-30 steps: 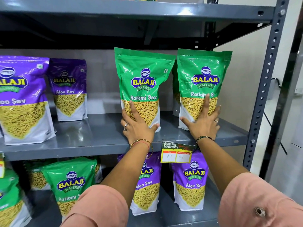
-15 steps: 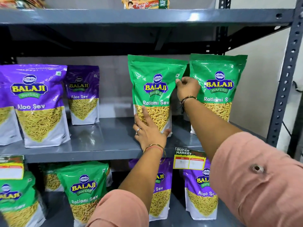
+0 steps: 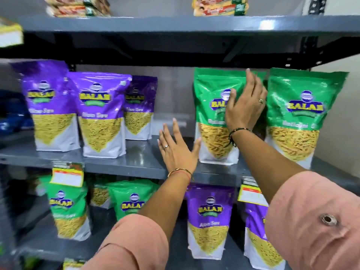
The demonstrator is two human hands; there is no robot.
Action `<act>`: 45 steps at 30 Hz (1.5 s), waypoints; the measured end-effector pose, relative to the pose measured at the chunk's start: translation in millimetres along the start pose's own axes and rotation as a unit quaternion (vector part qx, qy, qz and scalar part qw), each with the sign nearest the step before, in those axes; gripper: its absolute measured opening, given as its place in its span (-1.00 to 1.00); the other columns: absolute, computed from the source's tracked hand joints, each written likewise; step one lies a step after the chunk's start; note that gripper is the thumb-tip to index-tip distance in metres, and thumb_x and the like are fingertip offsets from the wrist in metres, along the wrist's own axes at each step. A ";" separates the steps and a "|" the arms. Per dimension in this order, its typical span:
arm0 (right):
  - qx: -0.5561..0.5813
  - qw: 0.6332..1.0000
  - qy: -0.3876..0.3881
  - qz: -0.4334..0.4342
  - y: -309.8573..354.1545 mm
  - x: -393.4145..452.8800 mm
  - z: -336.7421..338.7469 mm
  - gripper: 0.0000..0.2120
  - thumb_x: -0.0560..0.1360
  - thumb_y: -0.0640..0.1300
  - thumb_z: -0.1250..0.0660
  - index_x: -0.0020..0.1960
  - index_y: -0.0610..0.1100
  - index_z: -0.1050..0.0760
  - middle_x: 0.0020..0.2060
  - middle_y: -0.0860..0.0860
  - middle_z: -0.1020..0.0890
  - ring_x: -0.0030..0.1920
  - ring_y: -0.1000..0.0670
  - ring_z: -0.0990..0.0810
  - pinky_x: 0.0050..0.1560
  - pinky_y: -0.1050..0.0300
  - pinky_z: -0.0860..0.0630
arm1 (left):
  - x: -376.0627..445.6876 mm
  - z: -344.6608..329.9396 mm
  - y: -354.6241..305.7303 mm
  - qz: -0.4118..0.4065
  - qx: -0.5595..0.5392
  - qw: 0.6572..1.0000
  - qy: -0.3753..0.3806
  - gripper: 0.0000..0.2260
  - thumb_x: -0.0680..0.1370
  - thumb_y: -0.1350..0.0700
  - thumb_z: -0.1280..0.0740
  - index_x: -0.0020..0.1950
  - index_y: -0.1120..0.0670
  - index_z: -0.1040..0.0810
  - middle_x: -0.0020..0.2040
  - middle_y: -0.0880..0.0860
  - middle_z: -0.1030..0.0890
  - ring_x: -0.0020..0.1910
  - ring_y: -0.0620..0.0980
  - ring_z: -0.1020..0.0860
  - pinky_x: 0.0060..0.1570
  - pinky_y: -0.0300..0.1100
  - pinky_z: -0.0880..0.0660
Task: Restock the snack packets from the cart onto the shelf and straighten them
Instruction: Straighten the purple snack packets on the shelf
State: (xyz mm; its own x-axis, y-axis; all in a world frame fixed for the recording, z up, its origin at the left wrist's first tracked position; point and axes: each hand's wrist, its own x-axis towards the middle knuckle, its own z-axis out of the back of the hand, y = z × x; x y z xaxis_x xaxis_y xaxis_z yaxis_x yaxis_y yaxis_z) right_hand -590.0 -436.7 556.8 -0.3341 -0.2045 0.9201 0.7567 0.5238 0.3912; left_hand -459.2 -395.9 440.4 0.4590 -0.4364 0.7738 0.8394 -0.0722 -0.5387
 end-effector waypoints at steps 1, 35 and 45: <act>0.019 0.999 0.008 0.025 16.2 -11.9 -4.0 -0.47 0.50 -0.03 -0.18 0.46 -0.07 -0.27 0.36 -0.07 -0.43 0.35 -0.13 -0.38 0.40 -0.01 -0.26 | 8.5 12.9 19.9 0.003 0.007 1.000 -0.018 -0.24 0.47 -0.30 -0.14 0.53 -0.01 0.08 0.54 0.19 -0.08 0.52 0.19 -0.07 0.50 0.12 -0.09; 0.042 0.923 0.342 -0.172 233.7 -230.3 -140.4 0.33 0.07 0.16 -0.59 0.47 0.18 0.34 0.35 -0.17 -0.25 0.27 -0.30 -0.40 0.18 -0.17 -0.46 | 145.1 164.6 340.1 0.168 0.097 0.981 -0.006 0.10 0.24 -0.14 -0.53 0.51 0.11 0.13 0.39 0.28 -0.27 0.24 0.32 -0.42 0.21 0.18 -0.38; 0.018 0.929 0.328 -0.170 235.9 -233.2 -140.3 0.28 0.11 0.18 -0.56 0.46 0.20 0.34 0.36 -0.17 -0.24 0.25 -0.28 -0.39 0.20 -0.16 -0.49 | 146.3 163.6 343.6 0.166 0.102 0.981 0.007 0.13 0.24 -0.19 -0.51 0.51 0.08 0.19 0.43 0.31 -0.22 0.29 0.35 -0.39 0.25 0.19 -0.36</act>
State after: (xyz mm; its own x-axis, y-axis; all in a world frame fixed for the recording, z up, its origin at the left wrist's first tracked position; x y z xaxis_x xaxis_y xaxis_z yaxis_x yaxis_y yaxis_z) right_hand -254.7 -381.5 437.4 -0.1268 -0.8166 0.5631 0.6467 0.3624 0.6712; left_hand -56.0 -337.8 423.1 0.7143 -0.4174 0.5617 0.6856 0.2564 -0.6813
